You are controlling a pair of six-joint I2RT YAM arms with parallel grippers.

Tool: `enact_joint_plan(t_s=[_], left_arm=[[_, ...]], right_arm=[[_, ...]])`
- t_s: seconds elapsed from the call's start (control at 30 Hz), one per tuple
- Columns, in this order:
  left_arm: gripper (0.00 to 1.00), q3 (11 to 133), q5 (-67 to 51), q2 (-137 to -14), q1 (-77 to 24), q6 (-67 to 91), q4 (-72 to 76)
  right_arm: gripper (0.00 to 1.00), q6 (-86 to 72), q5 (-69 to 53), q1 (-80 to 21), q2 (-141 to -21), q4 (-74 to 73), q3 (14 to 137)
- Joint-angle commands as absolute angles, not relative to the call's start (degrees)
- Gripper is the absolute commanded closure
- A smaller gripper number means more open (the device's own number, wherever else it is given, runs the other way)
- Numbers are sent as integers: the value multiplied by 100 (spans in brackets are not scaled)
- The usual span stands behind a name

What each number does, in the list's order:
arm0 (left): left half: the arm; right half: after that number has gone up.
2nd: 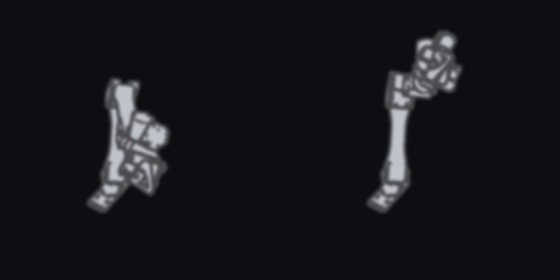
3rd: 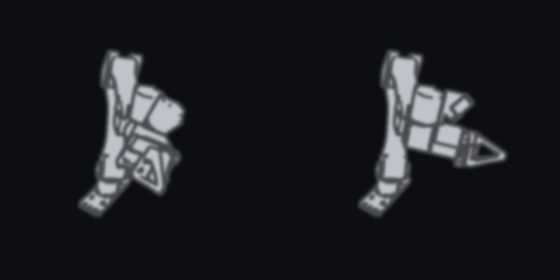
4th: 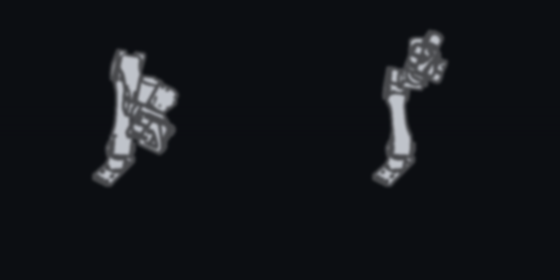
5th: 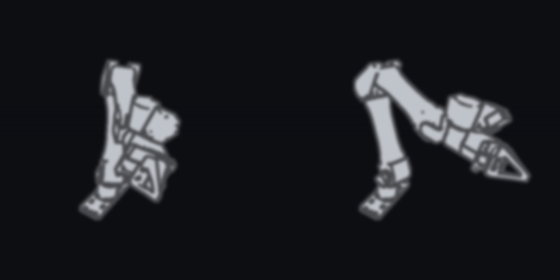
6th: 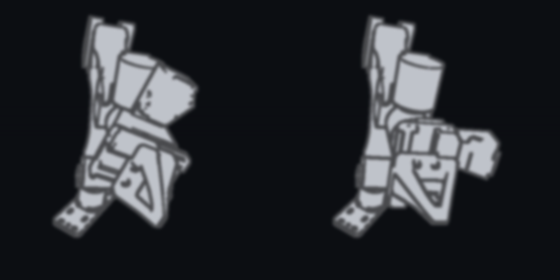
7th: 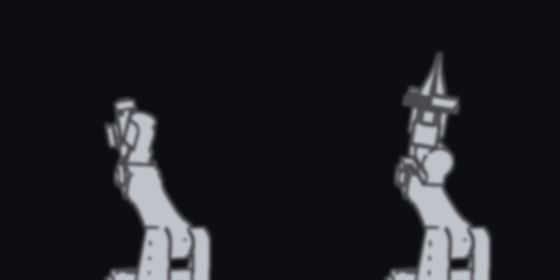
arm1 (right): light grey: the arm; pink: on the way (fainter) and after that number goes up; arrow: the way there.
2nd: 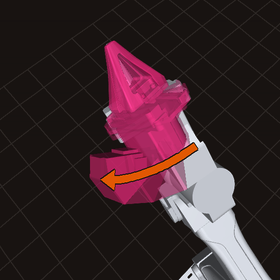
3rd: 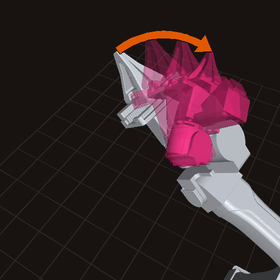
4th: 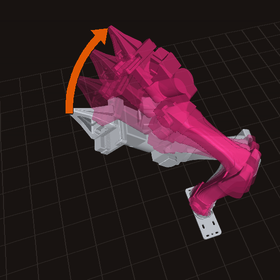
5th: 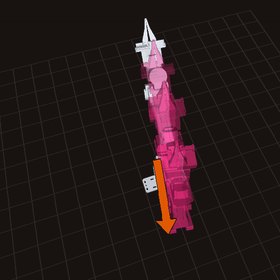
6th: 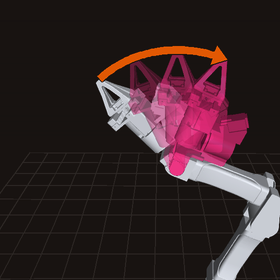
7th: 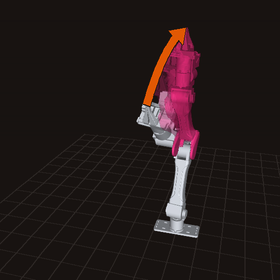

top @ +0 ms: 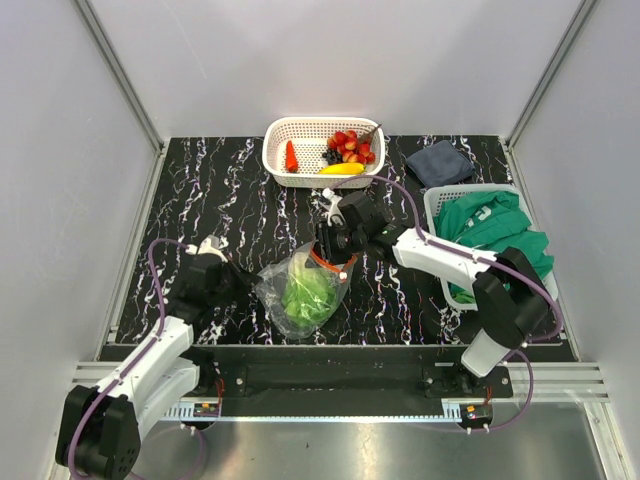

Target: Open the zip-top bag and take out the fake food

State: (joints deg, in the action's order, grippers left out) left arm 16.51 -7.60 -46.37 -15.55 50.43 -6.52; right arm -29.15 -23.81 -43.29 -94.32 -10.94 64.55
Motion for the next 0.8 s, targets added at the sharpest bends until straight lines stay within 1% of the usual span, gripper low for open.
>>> enact_joint_plan(t_s=[0.0,0.03,0.1,0.13,0.23,0.53,0.57,0.7,0.77], left_arm=[[100,1635,-896,-4615,-1538,5054,-308],[100,1617,-905,-4614,-1538,5062,-308],[100,1573,-914,-4614,-1538,5080,-281],[100,1556,-923,-4614,-1538,5080,-264],[100,1529,-914,-4614,-1538,5071,-272],[100,1521,-949,-4702,-1529,5089,-202],[100,1512,-958,-4711,-1538,5089,-193],[100,1494,-967,-4746,-1538,5115,-150],[100,1485,-984,-4772,-1538,5159,-88]], right_arm=[[59,-2953,-2575,-4359,-9589,-712,6522],[55,-2971,-2575,-4359,-9624,-695,6504],[52,-2997,-2348,-4359,-9677,-712,6425],[47,-2988,-2260,-4368,-9685,-712,6390],[39,-2866,-1943,-4359,-9712,-913,6381],[28,-2672,-1872,-4377,-9896,-1168,6381],[23,-2628,-1950,-4394,-9931,-1169,6390],[16,-2610,-2074,-4508,-10098,-1169,6425],[15,-2663,-2065,-4579,-10335,-1143,6495]])
